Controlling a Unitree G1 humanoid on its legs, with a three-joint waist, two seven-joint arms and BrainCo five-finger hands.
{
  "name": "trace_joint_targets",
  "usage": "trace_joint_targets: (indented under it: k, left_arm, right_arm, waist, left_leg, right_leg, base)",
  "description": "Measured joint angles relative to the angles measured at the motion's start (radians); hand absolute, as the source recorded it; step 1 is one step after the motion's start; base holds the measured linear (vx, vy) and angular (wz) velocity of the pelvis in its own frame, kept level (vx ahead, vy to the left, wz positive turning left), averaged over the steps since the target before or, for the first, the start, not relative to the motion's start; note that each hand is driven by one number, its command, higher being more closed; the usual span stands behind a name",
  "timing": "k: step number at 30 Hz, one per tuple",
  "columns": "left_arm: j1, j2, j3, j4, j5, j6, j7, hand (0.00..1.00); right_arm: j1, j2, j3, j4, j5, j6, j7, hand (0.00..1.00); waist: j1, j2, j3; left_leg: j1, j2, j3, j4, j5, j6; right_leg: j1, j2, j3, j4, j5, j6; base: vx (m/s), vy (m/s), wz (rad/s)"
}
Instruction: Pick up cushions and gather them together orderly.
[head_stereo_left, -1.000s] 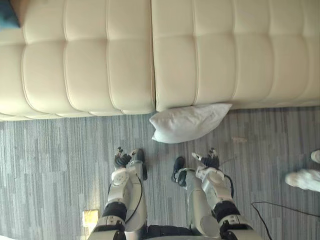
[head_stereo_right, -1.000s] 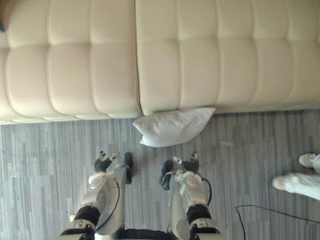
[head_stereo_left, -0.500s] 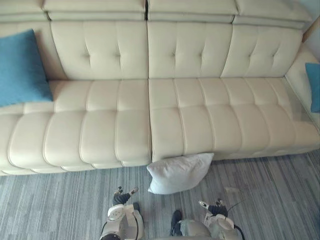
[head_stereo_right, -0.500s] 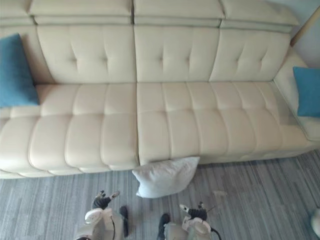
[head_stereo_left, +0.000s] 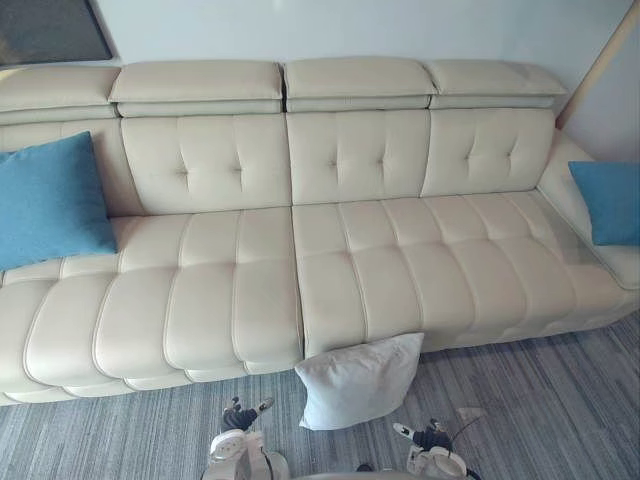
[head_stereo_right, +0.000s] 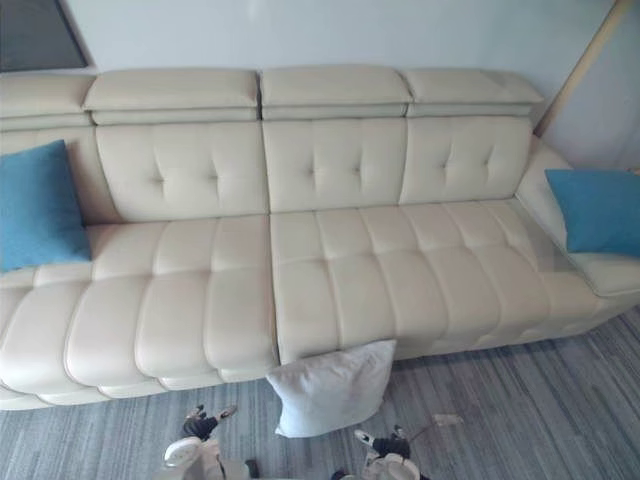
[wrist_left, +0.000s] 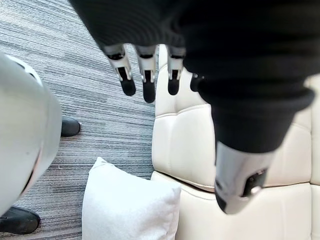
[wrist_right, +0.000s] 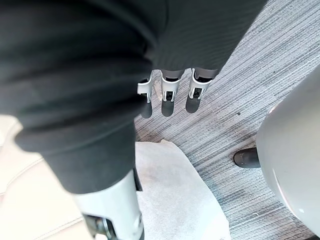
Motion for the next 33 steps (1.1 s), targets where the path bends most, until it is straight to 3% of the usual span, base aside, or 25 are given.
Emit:
trace_joint_targets:
  k: [2,4,6,7,8,9,12,15,18,20,22,23,24,25,26,27,28,29,31,33]
  left_arm:
    - [0.000,0.003,0.000,-0.002,0.000,0.000,0.000,0.00]
    - [0.009,0.010,0.006,-0.010,0.000,0.000,0.000,0.00]
    - [0.019,0.032,0.007,-0.011,-0.001,0.008,0.002,0.00]
    - [0.021,0.039,0.005,-0.008,-0.001,0.011,0.002,0.00]
    - [0.028,0.064,0.002,-0.008,-0.002,0.013,0.001,0.00]
    - [0.026,0.076,0.000,-0.007,-0.001,0.014,0.002,0.00]
    - [0.010,0.076,-0.035,0.010,-0.005,0.013,0.003,0.00]
    - [0.002,0.077,-0.045,0.013,-0.004,0.013,0.004,0.00]
    - [-0.002,0.084,-0.056,0.020,-0.004,0.015,0.005,0.00]
    - [-0.016,0.093,-0.084,0.011,-0.007,0.011,0.005,0.00]
    - [-0.034,0.097,-0.117,0.006,-0.002,0.011,0.003,0.00]
    - [-0.040,0.093,-0.127,0.006,-0.003,0.008,0.003,0.00]
    - [-0.040,0.091,-0.130,0.005,-0.003,0.008,0.003,0.00]
    - [-0.037,0.082,-0.136,0.003,-0.003,0.007,0.002,0.00]
    - [-0.034,0.076,-0.139,0.002,-0.003,0.007,0.002,0.00]
    - [-0.031,0.076,-0.138,0.003,-0.004,0.006,-0.001,0.00]
    - [-0.035,0.078,-0.134,0.006,-0.003,0.006,0.000,0.00]
    - [-0.034,0.081,-0.124,0.004,-0.004,0.005,-0.003,0.00]
    - [-0.034,0.079,-0.102,-0.005,-0.012,0.003,-0.018,0.00]
    - [-0.027,0.073,-0.091,0.002,-0.022,0.007,-0.019,0.00]
  right_arm:
    - [-0.006,0.000,0.004,0.001,-0.001,0.001,0.001,0.00]
    - [-0.021,-0.007,0.001,0.008,-0.001,0.002,0.001,0.00]
    - [-0.040,-0.007,0.000,0.022,-0.002,0.002,0.000,0.00]
    - [-0.042,-0.007,0.000,0.030,-0.002,0.001,0.001,0.00]
    - [-0.050,-0.007,0.002,0.055,-0.003,0.002,0.001,0.00]
    - [-0.054,-0.010,0.002,0.062,-0.003,0.003,0.000,0.00]
    - [-0.080,-0.075,0.016,0.090,-0.003,0.005,-0.001,0.00]
    - [-0.085,-0.111,0.051,0.122,-0.003,0.013,-0.002,0.00]
    - [-0.088,-0.106,0.060,0.119,-0.002,0.015,-0.001,0.00]
    - [-0.093,-0.113,0.057,0.118,-0.001,0.015,-0.008,0.00]
    - [-0.104,-0.124,0.049,0.116,0.001,0.009,-0.022,0.00]
    - [-0.108,-0.131,0.048,0.118,0.001,0.010,-0.024,0.00]
    - [-0.111,-0.135,0.047,0.118,0.001,0.009,-0.024,0.00]
    - [-0.120,-0.148,0.040,0.118,0.001,0.008,-0.026,0.00]
    - [-0.125,-0.151,0.038,0.118,0.001,0.007,-0.026,0.00]
    - [-0.134,-0.146,0.032,0.118,0.001,0.005,-0.027,0.00]
    - [-0.137,-0.138,0.029,0.118,0.001,0.005,-0.027,0.00]
    - [-0.136,-0.117,0.028,0.116,0.001,0.003,-0.027,0.00]
    - [-0.135,-0.102,0.006,0.117,-0.002,0.004,-0.027,0.00]
    - [-0.110,-0.086,0.012,0.070,-0.003,0.004,-0.025,0.00]
  waist:
    - [0.007,0.003,0.003]
    - [0.011,0.012,0.008]
    - [0.012,0.018,0.023]
    - [0.013,0.017,0.026]
    - [0.015,-0.005,0.034]
    - [0.015,-0.009,0.036]
    - [0.011,0.011,0.044]
    - [0.011,0.019,0.050]
    - [0.003,0.022,0.063]
    - [0.001,0.019,0.089]
    - [-0.007,0.024,0.112]
    - [-0.006,0.013,0.124]
    - [-0.005,0.016,0.125]
    - [-0.005,0.030,0.128]
    - [-0.003,0.041,0.128]
    - [0.005,0.054,0.124]
    - [0.012,0.046,0.125]
    - [0.018,0.021,0.126]
    - [0.029,0.008,0.137]
    - [0.026,0.031,0.157]
  left_leg:
    - [-0.007,0.012,0.035,0.016,-0.009,0.000]
    - [-0.034,0.051,0.083,0.057,-0.021,0.006]
    - [-0.054,0.111,0.120,0.093,-0.032,-0.009]
    - [-0.057,0.122,0.120,0.106,-0.039,-0.020]
    - [-0.058,0.128,0.114,0.134,-0.055,-0.046]
    - [-0.061,0.132,0.105,0.142,-0.058,-0.050]
    - [-0.075,0.148,0.026,0.104,-0.036,-0.091]
    - [-0.069,0.168,0.034,0.051,-0.027,-0.109]
    - [-0.071,0.210,0.020,0.047,-0.011,-0.107]
    - [-0.101,0.216,0.000,0.121,0.027,-0.077]
    - [-0.173,0.203,-0.016,0.240,0.054,-0.027]
    - [-0.184,0.137,-0.039,0.243,0.003,-0.066]
    - [-0.187,0.109,-0.040,0.235,-0.013,-0.063]
    - [-0.194,0.026,-0.040,0.190,-0.026,-0.040]
    - [-0.190,-0.010,-0.042,0.136,-0.013,-0.025]
    - [-0.177,-0.042,-0.027,0.059,0.022,0.049]
    - [-0.169,-0.046,-0.028,0.045,0.031,0.035]
    - [-0.157,-0.061,-0.027,0.010,0.037,0.036]
    - [-0.132,-0.062,-0.004,0.020,0.009,0.064]
    - [-0.033,-0.039,0.005,0.055,-0.042,0.074]
  right_leg:
    - [-0.031,0.009,0.032,0.020,0.003,-0.001]
    - [-0.066,-0.005,-0.026,0.040,-0.034,0.000]
    - [-0.084,-0.104,-0.296,0.127,-0.055,-0.048]
    - [-0.081,-0.121,-0.312,0.136,-0.046,-0.057]
    - [-0.071,-0.153,-0.304,0.134,0.001,0.001]
    - [-0.073,-0.146,-0.301,0.135,-0.002,0.027]
    - [-0.104,-0.095,-0.304,0.140,-0.023,-0.009]
    - [-0.111,-0.053,-0.292,0.097,-0.021,0.009]
    - [-0.110,-0.022,-0.315,0.111,-0.042,-0.019]
    - [-0.107,-0.019,-0.332,0.135,-0.064,-0.037]
    - [-0.060,-0.027,-0.332,0.107,-0.061,-0.048]
    - [-0.046,-0.051,-0.330,0.093,-0.060,-0.048]
    - [-0.041,-0.058,-0.330,0.087,-0.060,-0.048]
    - [-0.027,-0.063,-0.325,0.069,-0.057,-0.044]
    - [-0.022,-0.056,-0.319,0.060,-0.055,-0.040]
    - [-0.020,-0.034,-0.298,0.037,-0.049,-0.029]
    - [-0.018,-0.032,-0.293,0.027,-0.044,-0.022]
    - [-0.019,-0.034,-0.281,0.001,-0.032,-0.014]
    - [-0.019,-0.052,-0.263,0.048,-0.041,0.001]
    - [-0.072,-0.104,-0.229,0.373,-0.058,0.018]
  base:
    - [-0.04,0.008,-0.59]
    - [-0.07,-0.023,-0.73]
    - [-0.07,-0.086,-0.66]
    - [-0.04,-0.133,-0.48]
    - [-0.02,-0.128,-0.25]
    - [-0.03,-0.180,-0.20]
    - [-0.04,-0.224,-0.12]
    - [0.00,-0.145,-0.21]
    - [0.11,-0.145,-0.03]
    - [0.10,-0.148,0.18]
    - [0.18,-0.146,0.21]
    - [0.17,-0.049,0.13]
    - [0.11,0.034,-0.12]
    - [0.12,0.084,-0.20]
    - [0.16,0.108,-0.37]
    - [0.11,0.076,-0.30]
    - [0.19,0.025,-0.27]
    - [0.20,0.018,-0.17]
    - [0.22,0.057,-0.26]
    - [0.17,0.101,-0.22]
